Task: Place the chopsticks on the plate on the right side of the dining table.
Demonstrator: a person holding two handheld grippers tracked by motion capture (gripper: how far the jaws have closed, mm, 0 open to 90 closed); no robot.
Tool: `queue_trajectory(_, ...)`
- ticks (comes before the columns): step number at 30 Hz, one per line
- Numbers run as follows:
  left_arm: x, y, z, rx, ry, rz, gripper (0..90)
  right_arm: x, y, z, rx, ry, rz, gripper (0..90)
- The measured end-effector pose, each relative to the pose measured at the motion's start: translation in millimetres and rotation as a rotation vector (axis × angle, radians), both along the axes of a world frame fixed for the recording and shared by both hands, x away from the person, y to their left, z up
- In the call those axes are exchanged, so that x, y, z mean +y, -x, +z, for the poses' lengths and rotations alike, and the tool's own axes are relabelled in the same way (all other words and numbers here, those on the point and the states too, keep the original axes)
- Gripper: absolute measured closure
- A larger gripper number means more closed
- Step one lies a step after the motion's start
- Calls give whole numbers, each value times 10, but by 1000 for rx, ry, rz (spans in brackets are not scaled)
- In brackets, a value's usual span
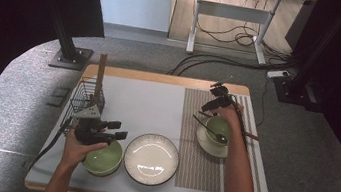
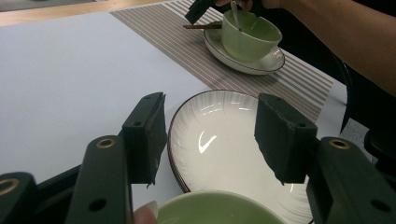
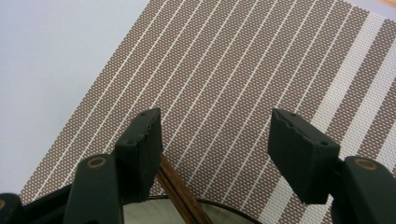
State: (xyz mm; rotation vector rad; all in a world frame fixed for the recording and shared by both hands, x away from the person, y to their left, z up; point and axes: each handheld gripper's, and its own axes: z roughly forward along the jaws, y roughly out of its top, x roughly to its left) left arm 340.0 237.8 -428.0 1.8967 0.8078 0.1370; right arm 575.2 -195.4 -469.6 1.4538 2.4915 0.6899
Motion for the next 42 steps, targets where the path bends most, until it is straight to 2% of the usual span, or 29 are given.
queue_trajectory(42, -12, -3, -9, 4, -2, -2, 434, 133, 97, 4, 12, 29, 118, 355)
